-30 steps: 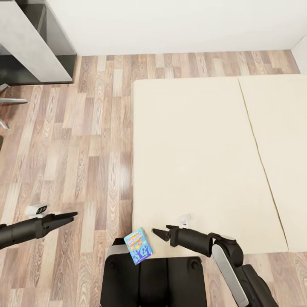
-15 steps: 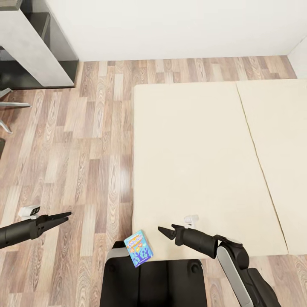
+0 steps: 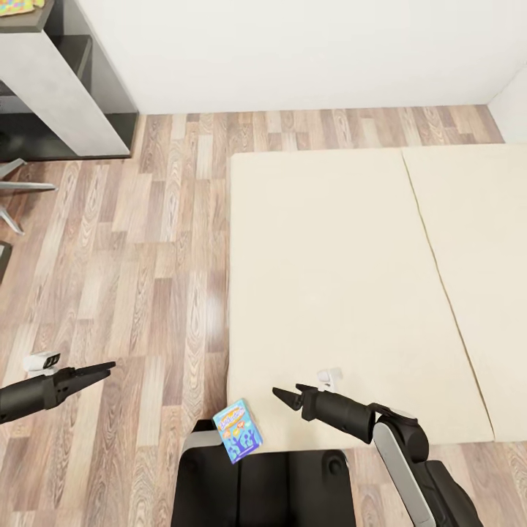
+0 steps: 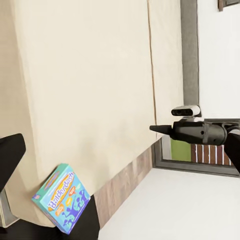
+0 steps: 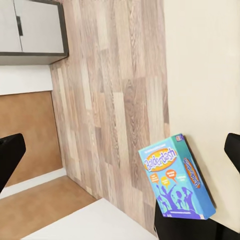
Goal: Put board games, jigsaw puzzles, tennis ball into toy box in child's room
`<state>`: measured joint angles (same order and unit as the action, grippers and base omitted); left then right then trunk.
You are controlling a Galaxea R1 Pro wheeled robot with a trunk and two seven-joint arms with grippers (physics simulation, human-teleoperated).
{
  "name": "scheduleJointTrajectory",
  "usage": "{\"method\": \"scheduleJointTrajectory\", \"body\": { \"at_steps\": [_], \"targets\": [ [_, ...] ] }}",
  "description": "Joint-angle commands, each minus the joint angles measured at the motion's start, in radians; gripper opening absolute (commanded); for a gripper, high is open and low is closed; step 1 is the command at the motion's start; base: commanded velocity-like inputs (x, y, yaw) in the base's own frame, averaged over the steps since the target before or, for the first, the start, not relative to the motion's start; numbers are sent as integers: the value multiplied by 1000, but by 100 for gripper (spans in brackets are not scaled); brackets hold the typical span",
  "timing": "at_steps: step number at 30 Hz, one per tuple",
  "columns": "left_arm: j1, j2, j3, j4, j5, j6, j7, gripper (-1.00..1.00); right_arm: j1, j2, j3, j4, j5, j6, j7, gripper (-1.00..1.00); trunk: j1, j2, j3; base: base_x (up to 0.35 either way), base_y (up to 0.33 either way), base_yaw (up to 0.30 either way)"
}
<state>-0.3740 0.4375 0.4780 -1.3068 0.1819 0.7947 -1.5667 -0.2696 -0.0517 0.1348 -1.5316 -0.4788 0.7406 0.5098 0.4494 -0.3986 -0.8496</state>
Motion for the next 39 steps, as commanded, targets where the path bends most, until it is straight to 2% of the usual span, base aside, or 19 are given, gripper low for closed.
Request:
{"method": "scheduleJointTrajectory", "body": {
  "at_steps": [1,39],
  "targets": [
    [0,0,0,0,-1,11,-4,100,0,0,0,-1,-3,5,0,100,1,-1,1,0,0,0],
    [0,2,1,1,-1,5,-4,100,0,0,1,-1,-3,5,-17,100,1,-1,63,0,0,0]
  ]
}}
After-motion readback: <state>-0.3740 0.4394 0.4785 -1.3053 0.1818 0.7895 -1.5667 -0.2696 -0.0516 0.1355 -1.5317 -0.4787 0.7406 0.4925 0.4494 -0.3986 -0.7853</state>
